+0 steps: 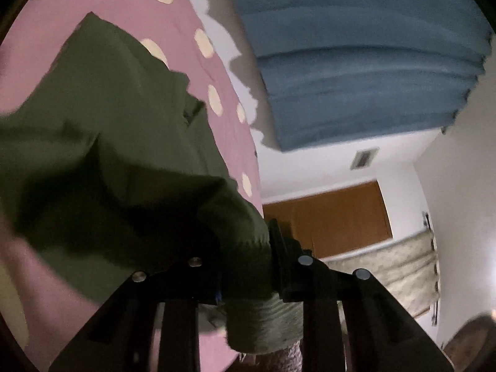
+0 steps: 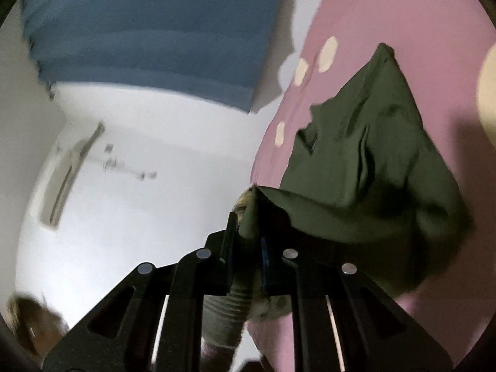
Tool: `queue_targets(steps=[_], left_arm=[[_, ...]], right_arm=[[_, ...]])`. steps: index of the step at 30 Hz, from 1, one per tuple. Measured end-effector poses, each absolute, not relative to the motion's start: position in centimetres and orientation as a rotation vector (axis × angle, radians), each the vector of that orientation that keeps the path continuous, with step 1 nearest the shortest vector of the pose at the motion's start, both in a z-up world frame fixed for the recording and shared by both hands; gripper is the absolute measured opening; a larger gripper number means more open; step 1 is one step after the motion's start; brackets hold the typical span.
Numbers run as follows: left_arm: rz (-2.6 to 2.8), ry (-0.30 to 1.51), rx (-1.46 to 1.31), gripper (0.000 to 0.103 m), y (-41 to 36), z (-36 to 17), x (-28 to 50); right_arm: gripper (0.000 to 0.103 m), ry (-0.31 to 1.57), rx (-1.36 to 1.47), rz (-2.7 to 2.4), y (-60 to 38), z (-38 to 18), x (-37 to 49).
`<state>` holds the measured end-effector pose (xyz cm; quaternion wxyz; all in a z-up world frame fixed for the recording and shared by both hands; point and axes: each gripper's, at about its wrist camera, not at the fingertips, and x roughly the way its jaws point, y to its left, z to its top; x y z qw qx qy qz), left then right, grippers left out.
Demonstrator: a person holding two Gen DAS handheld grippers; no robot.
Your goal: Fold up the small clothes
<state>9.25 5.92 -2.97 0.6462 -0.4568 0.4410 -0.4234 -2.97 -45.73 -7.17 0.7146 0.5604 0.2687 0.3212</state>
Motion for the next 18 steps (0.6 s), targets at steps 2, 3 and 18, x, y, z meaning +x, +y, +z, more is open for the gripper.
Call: queue_targets(steps=[2,3,18], left_arm=[[-0.936,1.006,-1.058,0.024,5.6,-3.6,11.8],[-0.921,1.010,-1.057,0.024,5.6,-3.9,12.6],[-0.769,1.133,-1.181,0.046,9.5,-6.9,19.8]], right_arm=[[0.012,0.615,1.277,0.667,-46.0,-8.2,0.2],[0.012,0.629,1.285,0.644,-46.2,-8.7,1.6],[0.030,0.729,1.410,0.503,-46.8,-14.9,9.8]])
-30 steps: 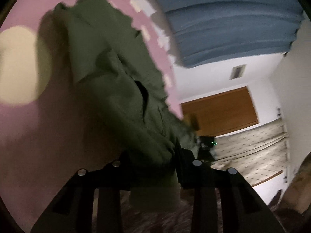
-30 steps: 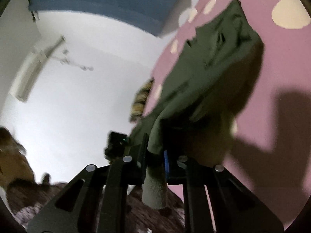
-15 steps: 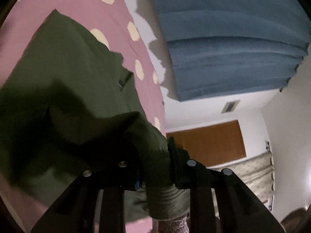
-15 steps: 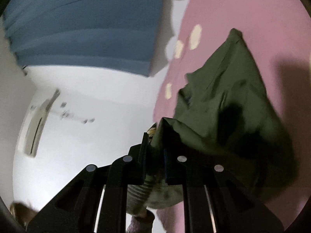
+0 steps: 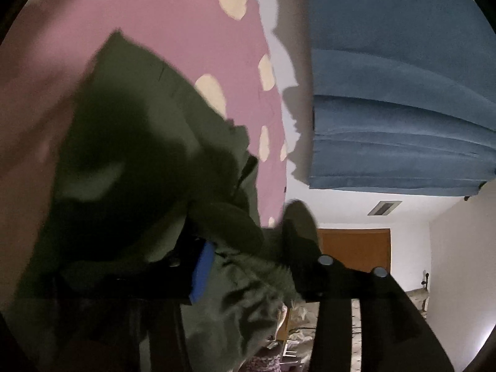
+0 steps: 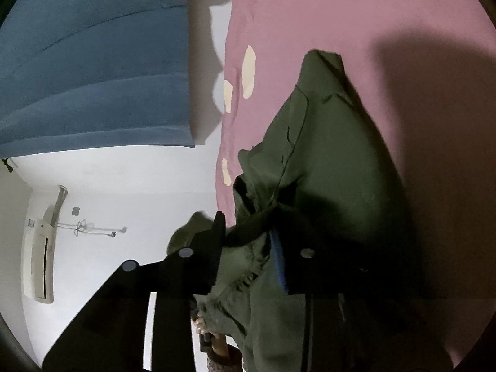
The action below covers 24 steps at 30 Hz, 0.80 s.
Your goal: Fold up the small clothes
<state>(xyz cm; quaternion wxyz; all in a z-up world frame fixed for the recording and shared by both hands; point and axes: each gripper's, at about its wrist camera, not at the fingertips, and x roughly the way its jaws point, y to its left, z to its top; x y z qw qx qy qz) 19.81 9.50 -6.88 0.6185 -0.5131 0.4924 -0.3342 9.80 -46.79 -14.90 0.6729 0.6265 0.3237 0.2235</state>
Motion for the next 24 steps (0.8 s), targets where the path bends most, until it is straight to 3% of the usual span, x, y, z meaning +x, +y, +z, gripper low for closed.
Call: queue_targets(steps=[1,6,9,14,17,24], left_arm=[[-0.765,1.121,-1.167,0.047,9.9,-6.2,19.7],[-0.707,1.045,-0.992,0.064,12.5,-2.6,18.9],[-0.641,0.962,-0.723,0.078,12.4,0.2,18.2],[-0.596,0.938,-0.214,0.083,7.5,1.1,17.8],[-0.582,0.964,-0.049,0.083,4.8,-0.1,18.4],[-0.622,0.936,-0.034,0.083,2.7,-0.9,22.2]], right_arm=[[0.031,0.728,1.410,0.507,-47.0,-14.9,9.7],[0.061,0.698,1.293,0.471,-48.4,-13.0,8.2],[0.068,0.705,1.145,0.432,-48.7,-11.0,7.6],[0.071,0.738,0.974,0.442,-48.1,-9.0,9.1],[0.071,0.769,0.856,0.433,-47.3,-8.3,10.3],[0.071,0.869,0.562,0.441,-44.3,-7.6,14.2]])
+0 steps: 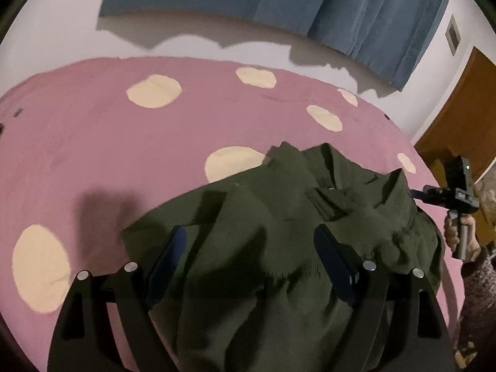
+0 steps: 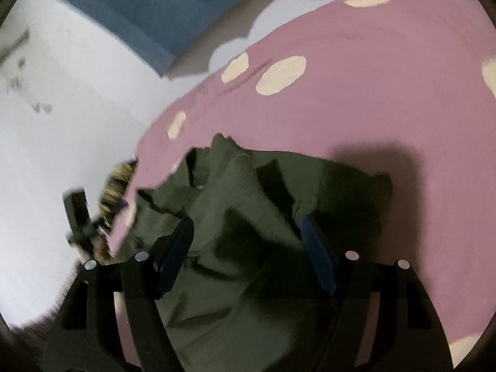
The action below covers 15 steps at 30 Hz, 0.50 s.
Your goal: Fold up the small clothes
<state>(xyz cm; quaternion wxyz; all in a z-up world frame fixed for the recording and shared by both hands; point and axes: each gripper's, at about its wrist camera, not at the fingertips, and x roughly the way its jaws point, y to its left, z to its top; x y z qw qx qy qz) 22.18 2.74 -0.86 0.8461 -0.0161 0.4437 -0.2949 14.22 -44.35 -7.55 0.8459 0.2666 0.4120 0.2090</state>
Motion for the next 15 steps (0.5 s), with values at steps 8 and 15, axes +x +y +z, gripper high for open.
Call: queue_targets(steps=[8,15], left_arm=[[-0.651,0.967,0.091,0.083,0.3,-1.4,23.1],[-0.578,0.978,0.252,0.037,-1.4,-3.0,23.5]], right_arm=[[0.071,0.920,0.420,0.515,-43.1,-7.7,16.4],[0.032,0.944,0.322,0.487,-41.5,-7.9,16.7]])
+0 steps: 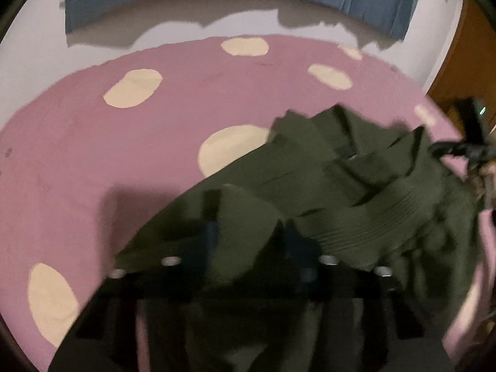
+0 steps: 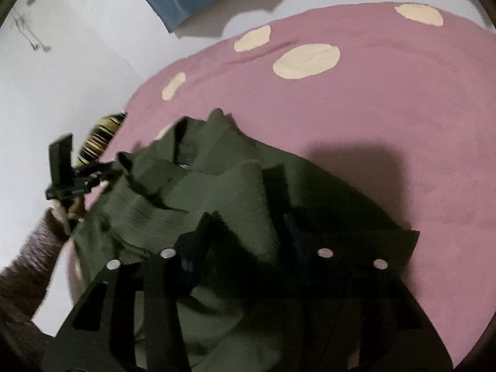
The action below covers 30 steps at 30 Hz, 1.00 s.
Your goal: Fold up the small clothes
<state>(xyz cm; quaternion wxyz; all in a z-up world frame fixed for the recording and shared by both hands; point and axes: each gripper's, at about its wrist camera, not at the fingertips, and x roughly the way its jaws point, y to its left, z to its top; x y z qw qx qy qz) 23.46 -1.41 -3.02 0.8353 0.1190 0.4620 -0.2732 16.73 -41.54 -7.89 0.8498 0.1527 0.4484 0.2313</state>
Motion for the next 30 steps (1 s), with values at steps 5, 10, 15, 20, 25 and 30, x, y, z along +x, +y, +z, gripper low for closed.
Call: queue_targets(steps=[5,10,15,20,25,30], left_arm=[[-0.555,0.962,0.195,0.013,-0.5,-2.4,23.7],[-0.493,0.899,0.137,0.011,-0.5,-0.2,24.9],[-0.396,0.903,0.131,0.011,-1.6,-0.7,27.6],[-0.311,0.979,0.130,0.011,-2.1,-3.8,30.0],[-0.285,1.005,0.094,0.011,-1.3,-5.7,31.3],[-0.308,1.008,0.085,0.012,-1.0,-5.7,31.7]], right_arm=[[0.011,0.880,0.464,0.460,-43.8,-7.2,15.8],[0.010,0.795,0.522,0.418,-44.5,-5.3,15.6],[0.009,0.787,0.628,0.345,-46.2,-6.2,17.7],[0.009,0.874,0.692,0.258,-47.4,-10.1,19.9],[0.000,0.906,0.814,0.187,-50.2,-13.5,20.6],[0.000,0.849,0.834,0.170,-51.6,-12.7,19.4]])
